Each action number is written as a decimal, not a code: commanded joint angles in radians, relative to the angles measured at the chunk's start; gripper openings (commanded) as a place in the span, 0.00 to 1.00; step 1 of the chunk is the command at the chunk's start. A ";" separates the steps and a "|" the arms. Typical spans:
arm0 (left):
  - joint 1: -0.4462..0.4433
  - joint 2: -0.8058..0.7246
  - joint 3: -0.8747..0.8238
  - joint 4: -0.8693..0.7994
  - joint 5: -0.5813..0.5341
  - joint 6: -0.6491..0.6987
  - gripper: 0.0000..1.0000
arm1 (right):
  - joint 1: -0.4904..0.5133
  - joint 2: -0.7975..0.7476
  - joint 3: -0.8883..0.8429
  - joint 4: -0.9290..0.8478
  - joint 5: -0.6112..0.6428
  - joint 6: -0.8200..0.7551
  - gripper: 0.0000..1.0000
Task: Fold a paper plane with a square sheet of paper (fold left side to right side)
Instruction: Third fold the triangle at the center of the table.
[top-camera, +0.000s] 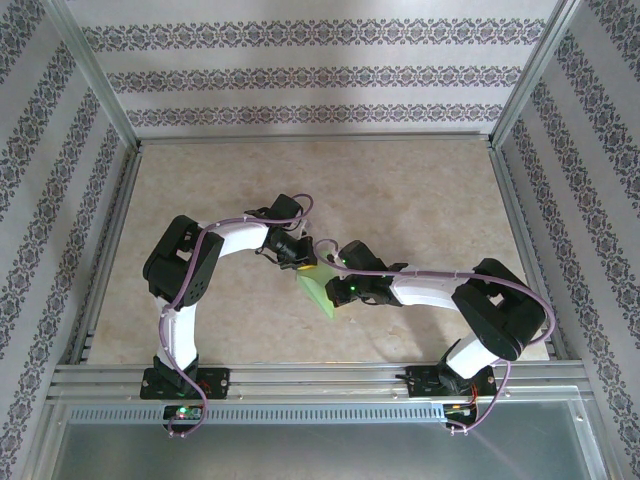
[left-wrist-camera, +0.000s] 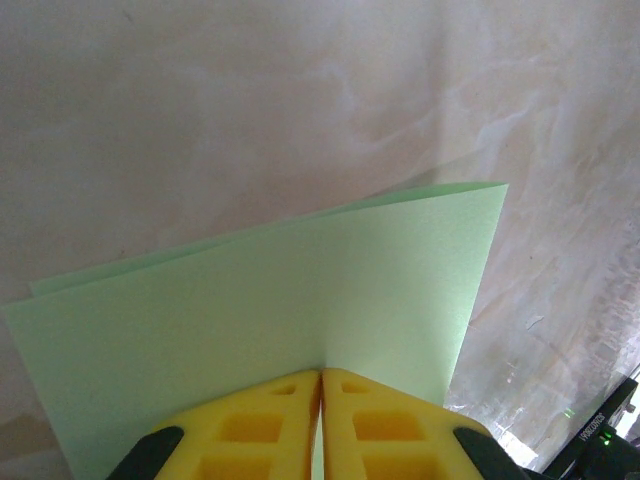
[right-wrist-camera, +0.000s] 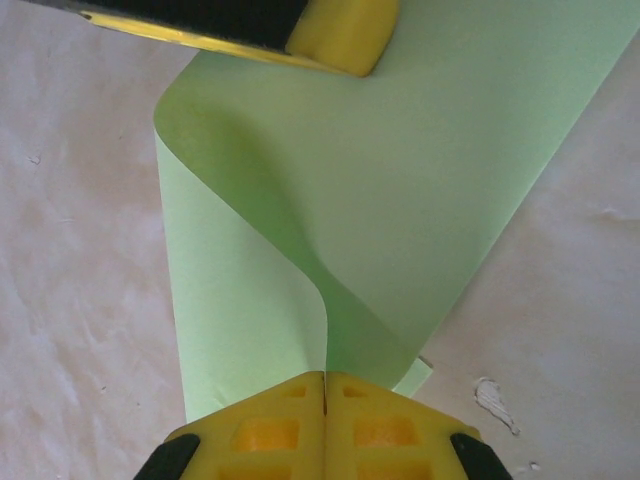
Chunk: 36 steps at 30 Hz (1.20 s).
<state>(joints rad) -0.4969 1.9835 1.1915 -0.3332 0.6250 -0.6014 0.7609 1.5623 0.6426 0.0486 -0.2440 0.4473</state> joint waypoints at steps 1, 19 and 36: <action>-0.012 0.024 -0.014 -0.078 -0.076 0.028 0.12 | -0.007 0.010 0.028 -0.012 0.020 0.010 0.00; -0.012 0.025 -0.017 -0.072 -0.073 0.027 0.12 | -0.003 0.042 0.037 -0.007 -0.003 0.005 0.00; -0.015 0.024 -0.024 -0.067 -0.076 0.026 0.12 | 0.011 -0.004 0.035 -0.003 -0.022 0.014 0.00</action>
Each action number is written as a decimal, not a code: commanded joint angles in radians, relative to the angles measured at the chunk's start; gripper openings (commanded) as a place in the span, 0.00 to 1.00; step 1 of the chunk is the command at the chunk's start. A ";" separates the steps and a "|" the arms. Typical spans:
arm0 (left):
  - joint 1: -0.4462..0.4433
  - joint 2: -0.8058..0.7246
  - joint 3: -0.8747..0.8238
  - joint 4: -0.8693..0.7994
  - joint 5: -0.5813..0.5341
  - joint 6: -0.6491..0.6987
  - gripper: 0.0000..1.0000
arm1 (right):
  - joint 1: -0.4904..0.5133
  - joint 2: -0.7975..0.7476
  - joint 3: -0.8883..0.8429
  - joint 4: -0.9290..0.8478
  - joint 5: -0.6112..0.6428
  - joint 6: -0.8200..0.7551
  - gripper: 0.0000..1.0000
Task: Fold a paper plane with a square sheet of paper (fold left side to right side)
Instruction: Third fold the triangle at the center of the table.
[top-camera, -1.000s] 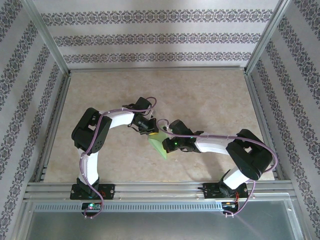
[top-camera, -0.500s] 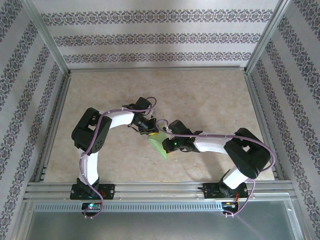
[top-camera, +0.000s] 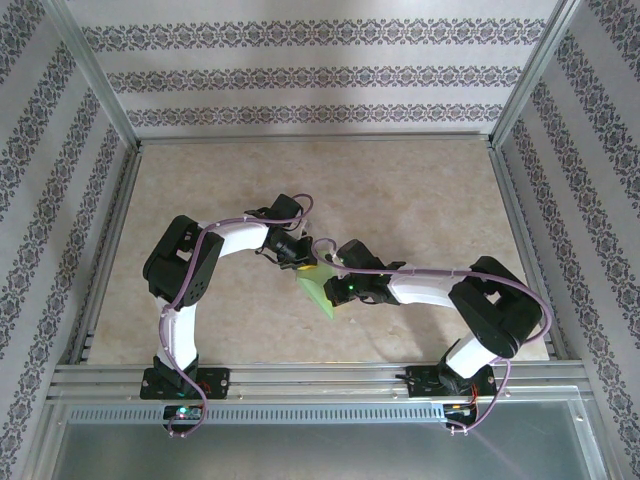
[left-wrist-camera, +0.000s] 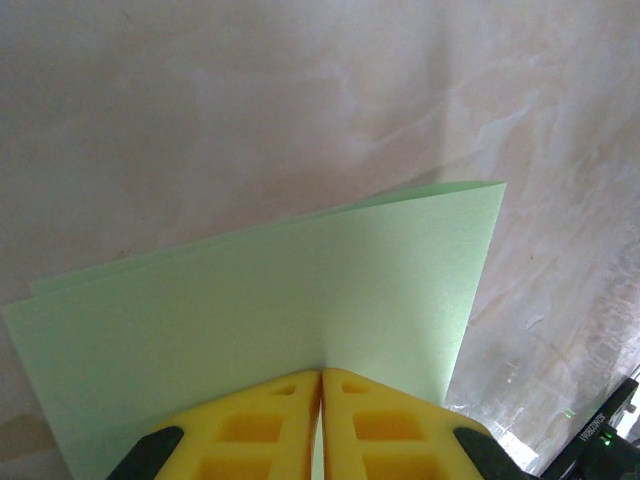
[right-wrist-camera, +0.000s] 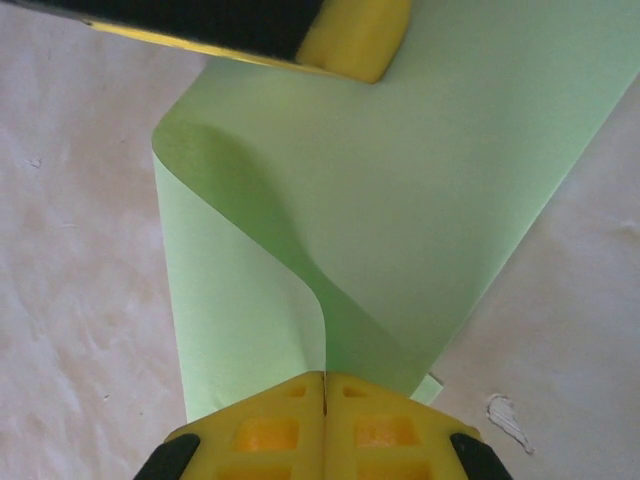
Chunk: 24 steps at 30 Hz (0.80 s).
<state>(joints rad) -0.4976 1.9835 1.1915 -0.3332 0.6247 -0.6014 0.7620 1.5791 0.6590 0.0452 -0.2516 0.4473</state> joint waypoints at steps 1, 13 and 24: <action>-0.013 0.024 -0.023 -0.067 -0.075 0.026 0.12 | 0.013 -0.019 0.020 0.001 -0.015 0.013 0.00; -0.013 0.024 -0.026 -0.069 -0.080 0.029 0.12 | 0.023 0.007 0.035 -0.005 -0.001 0.011 0.00; -0.013 0.023 -0.024 -0.073 -0.081 0.031 0.12 | 0.022 0.028 0.047 -0.005 -0.006 0.007 0.00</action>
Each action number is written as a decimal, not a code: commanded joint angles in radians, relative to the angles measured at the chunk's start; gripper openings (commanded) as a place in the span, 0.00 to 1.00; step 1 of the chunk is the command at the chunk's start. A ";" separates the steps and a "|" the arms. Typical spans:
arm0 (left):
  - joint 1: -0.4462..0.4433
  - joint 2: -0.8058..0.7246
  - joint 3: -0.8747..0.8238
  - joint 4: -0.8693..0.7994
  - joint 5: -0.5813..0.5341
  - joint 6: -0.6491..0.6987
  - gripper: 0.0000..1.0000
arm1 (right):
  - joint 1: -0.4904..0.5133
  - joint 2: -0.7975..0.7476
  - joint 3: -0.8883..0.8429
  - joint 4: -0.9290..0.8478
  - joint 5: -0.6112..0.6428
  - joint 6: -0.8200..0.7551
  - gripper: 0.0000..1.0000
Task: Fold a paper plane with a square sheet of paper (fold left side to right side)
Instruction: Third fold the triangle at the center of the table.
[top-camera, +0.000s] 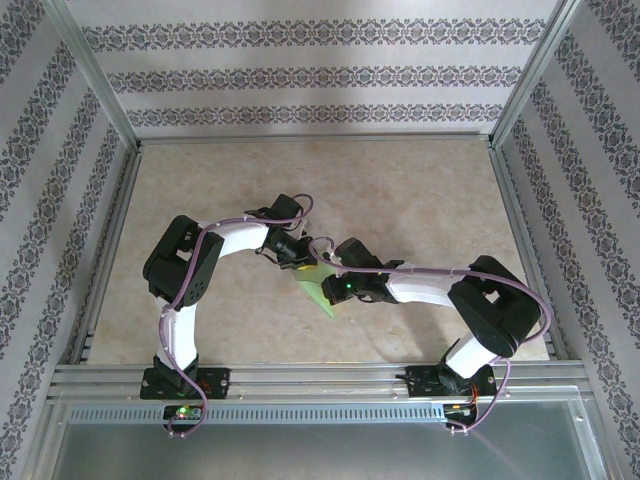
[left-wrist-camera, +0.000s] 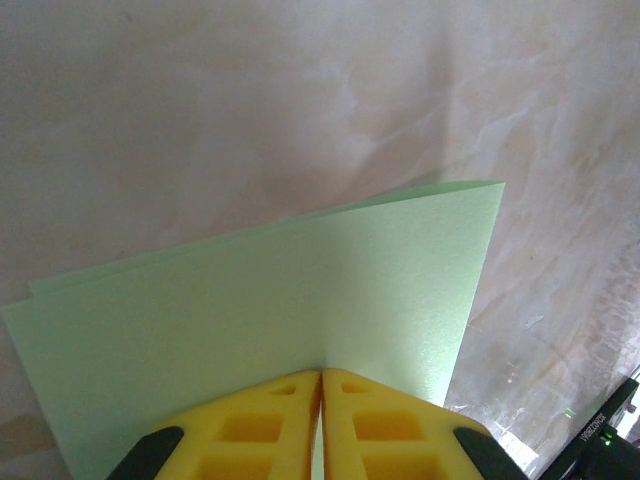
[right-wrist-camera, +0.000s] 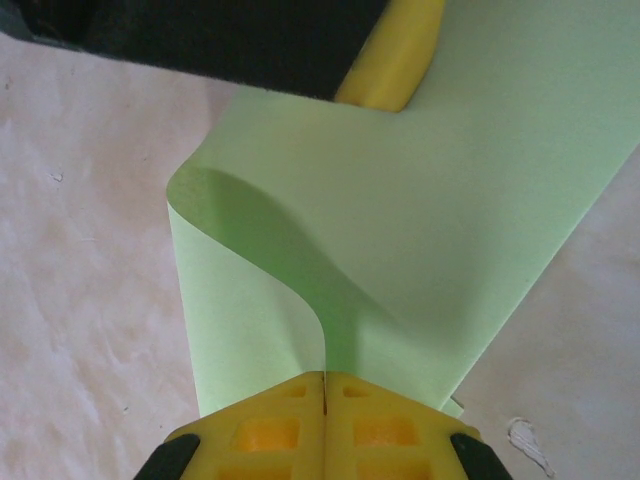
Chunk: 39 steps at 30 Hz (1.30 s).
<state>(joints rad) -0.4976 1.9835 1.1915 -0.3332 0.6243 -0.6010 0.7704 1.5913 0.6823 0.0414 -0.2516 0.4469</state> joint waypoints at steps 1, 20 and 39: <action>-0.013 0.023 -0.025 -0.073 -0.080 0.030 0.12 | 0.014 0.016 0.022 -0.002 -0.010 0.006 0.00; -0.014 0.025 -0.020 -0.079 -0.083 0.032 0.12 | 0.019 -0.002 -0.009 -0.006 -0.016 0.011 0.00; -0.014 0.026 -0.013 -0.095 -0.090 0.040 0.12 | 0.020 0.030 -0.012 -0.020 0.009 0.018 0.00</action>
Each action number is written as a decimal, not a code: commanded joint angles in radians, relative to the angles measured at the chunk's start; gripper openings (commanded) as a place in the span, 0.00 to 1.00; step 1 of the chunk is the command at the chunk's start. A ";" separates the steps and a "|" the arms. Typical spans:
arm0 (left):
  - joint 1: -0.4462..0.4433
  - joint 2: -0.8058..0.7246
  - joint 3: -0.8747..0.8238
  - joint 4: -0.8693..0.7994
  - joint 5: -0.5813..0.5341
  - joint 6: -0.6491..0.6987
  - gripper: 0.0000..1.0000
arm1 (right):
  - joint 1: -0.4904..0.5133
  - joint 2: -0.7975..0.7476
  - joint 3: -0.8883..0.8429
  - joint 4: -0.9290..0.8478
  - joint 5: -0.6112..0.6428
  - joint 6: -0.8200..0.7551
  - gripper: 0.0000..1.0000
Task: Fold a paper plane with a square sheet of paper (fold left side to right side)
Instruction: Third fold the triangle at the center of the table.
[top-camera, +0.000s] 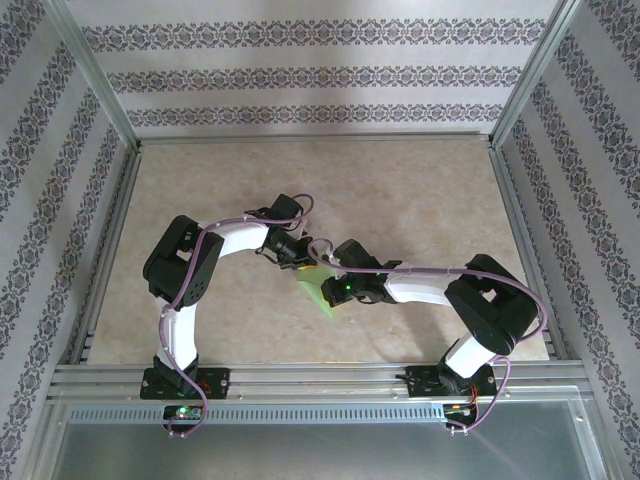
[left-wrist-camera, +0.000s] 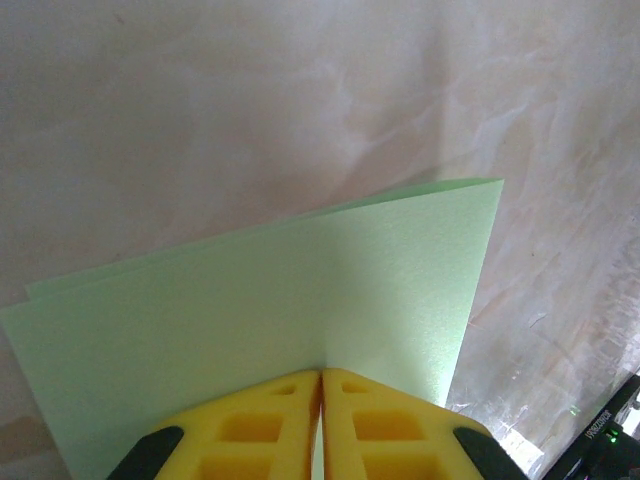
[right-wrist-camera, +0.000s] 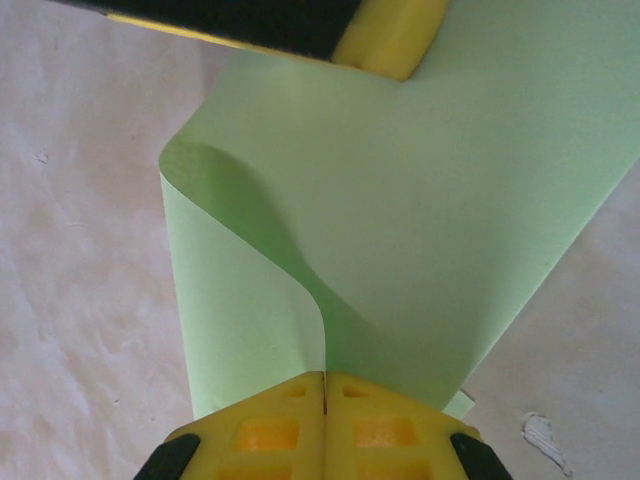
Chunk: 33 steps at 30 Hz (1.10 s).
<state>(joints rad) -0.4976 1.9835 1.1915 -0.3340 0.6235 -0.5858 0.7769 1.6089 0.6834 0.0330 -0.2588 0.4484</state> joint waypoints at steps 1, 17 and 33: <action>-0.013 0.027 -0.012 -0.094 -0.089 0.026 0.12 | 0.013 0.011 -0.015 -0.010 0.017 0.016 0.00; -0.014 0.028 -0.013 -0.095 -0.092 0.025 0.12 | 0.012 -0.017 -0.030 -0.010 0.026 0.016 0.00; -0.014 0.031 -0.013 -0.094 -0.092 0.024 0.12 | 0.015 -0.032 -0.038 -0.005 0.030 0.025 0.00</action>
<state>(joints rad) -0.4980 1.9835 1.1919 -0.3344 0.6212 -0.5823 0.7769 1.5993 0.6628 0.0452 -0.2501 0.4664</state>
